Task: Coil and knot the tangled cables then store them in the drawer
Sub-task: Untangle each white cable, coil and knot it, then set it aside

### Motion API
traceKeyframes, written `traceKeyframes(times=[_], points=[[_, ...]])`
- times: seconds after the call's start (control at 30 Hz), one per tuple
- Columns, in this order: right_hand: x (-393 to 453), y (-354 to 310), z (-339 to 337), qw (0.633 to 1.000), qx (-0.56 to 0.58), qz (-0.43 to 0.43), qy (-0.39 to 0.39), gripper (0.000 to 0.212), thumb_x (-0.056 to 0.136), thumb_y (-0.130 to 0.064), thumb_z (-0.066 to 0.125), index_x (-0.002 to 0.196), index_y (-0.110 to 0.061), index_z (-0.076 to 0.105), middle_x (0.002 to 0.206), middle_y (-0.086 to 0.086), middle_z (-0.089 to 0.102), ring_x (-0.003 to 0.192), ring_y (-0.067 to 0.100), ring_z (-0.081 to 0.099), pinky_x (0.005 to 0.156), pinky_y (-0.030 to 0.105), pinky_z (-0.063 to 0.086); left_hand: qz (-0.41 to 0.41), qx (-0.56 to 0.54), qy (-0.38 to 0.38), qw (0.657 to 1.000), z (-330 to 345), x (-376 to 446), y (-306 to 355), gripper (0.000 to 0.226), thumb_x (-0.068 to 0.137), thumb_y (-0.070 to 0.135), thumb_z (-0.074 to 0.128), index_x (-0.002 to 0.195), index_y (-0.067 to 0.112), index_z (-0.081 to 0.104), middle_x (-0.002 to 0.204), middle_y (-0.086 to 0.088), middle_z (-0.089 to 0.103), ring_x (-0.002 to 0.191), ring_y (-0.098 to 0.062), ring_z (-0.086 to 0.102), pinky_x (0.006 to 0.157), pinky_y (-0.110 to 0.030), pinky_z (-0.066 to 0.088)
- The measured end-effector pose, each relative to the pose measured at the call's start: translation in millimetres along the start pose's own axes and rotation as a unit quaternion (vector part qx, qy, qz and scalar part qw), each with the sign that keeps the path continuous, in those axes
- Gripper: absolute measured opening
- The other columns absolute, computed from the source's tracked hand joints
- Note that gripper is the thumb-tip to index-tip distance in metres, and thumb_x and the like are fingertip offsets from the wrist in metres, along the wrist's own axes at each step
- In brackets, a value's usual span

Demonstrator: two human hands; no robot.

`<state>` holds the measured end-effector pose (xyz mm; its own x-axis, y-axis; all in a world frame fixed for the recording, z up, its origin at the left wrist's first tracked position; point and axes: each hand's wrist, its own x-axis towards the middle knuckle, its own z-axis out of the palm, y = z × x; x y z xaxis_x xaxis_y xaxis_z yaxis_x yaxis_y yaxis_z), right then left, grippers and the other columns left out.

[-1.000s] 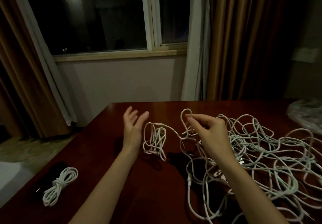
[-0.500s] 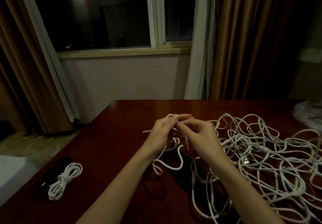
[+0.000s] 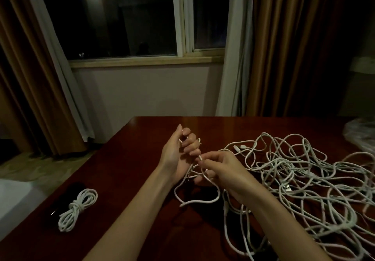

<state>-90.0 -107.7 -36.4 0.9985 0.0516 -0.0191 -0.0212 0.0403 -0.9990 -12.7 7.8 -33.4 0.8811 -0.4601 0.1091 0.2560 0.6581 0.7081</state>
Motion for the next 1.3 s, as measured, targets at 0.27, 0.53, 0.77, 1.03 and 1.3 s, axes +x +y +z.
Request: traceKeyframes(times=[0.27, 0.53, 0.77, 1.03, 1.3], points=[[3, 4, -8, 0.979, -0.194, -0.057, 0.030, 0.025, 0.095, -0.017, 0.059, 0.076, -0.022, 0.075, 0.045, -0.009, 0.049, 0.043, 0.003, 0.040, 0.049, 0.018, 0.032, 0.005, 0.153, -0.058, 0.986, 2, -7, 1, 0.027, 0.085, 0.039, 0.052, 0.084, 0.012, 0.048, 0.051, 0.008, 0.038, 0.044, -0.005, 0.039, 0.064, -0.023, 0.044], [0, -1, -16, 0.975, -0.203, -0.077, 0.037, 0.010, 0.085, -0.021, 0.072, 0.082, -0.012, 0.074, 0.058, -0.006, 0.063, 0.051, 0.000, 0.057, 0.051, 0.011, 0.041, -0.009, 0.112, -0.015, 0.994, -9, -2, 7, 0.033, 0.097, 0.035, 0.042, 0.071, 0.015, 0.041, 0.048, 0.007, 0.030, 0.030, 0.001, 0.024, 0.027, -0.010, 0.019], [1, -1, -19, 0.954, -0.251, -0.132, 0.095, 0.007, 0.085, -0.020, 0.072, 0.080, -0.025, 0.073, 0.073, -0.015, 0.069, 0.064, -0.003, 0.063, 0.057, 0.012, 0.045, -0.081, 0.191, -0.025, 0.978, -9, -1, 0, 0.041, 0.103, 0.032, 0.035, 0.070, 0.013, 0.049, 0.071, -0.003, 0.062, 0.076, -0.015, 0.065, 0.076, -0.030, 0.052], [-2, 2, -15, 0.894, -0.371, -0.189, 0.168, 0.007, 0.084, -0.015, 0.072, 0.088, -0.021, 0.071, 0.083, -0.021, 0.062, 0.071, -0.012, 0.059, 0.063, 0.002, 0.044, -0.110, 0.365, -0.082, 0.921, -3, -8, -2, 0.044, 0.106, 0.030, 0.027, 0.115, 0.007, 0.064, 0.102, -0.007, 0.074, 0.092, -0.013, 0.071, 0.077, -0.022, 0.053], [0, 0, -12, 0.950, -0.223, -0.143, 0.166, 0.015, 0.085, -0.009, 0.071, 0.086, -0.016, 0.057, 0.074, 0.000, 0.065, 0.050, 0.003, 0.062, 0.048, 0.013, 0.045, -0.040, 0.478, -0.048, 0.876, 2, -7, -18, 0.046, 0.106, 0.030, 0.034, 0.086, -0.003, 0.060, 0.061, -0.007, 0.052, 0.051, -0.017, 0.043, 0.051, -0.024, 0.030]])
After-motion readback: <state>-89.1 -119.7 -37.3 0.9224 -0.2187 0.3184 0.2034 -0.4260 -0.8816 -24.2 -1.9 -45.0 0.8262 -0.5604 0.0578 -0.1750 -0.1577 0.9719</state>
